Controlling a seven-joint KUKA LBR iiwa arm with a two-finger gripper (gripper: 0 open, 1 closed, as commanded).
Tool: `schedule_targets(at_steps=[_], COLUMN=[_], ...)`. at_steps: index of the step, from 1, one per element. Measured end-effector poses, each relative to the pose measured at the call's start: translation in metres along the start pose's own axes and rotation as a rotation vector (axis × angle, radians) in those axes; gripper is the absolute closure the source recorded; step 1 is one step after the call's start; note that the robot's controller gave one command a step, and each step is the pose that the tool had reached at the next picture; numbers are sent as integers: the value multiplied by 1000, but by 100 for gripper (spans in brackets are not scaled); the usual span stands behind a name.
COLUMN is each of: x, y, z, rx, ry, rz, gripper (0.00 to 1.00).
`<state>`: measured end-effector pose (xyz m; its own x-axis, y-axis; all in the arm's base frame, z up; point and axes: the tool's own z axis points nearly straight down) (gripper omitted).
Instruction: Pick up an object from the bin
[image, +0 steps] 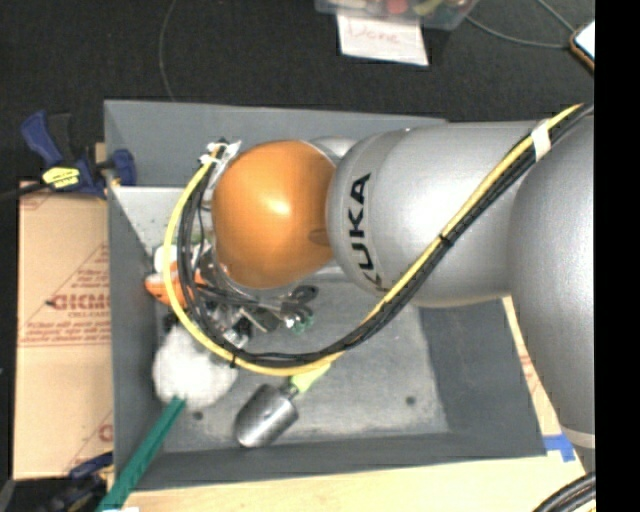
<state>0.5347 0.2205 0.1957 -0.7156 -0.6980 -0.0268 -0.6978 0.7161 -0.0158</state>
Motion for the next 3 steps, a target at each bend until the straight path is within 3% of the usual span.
schedule_targets(at_steps=[1, 2, 3], x=[5, -4, -22], y=[25, 14, 0], z=[70, 44, -12], rx=[-3, 4, 0], ry=[8, -8, -1], rz=[234, -234, 214], gripper=[100, 100, 100])
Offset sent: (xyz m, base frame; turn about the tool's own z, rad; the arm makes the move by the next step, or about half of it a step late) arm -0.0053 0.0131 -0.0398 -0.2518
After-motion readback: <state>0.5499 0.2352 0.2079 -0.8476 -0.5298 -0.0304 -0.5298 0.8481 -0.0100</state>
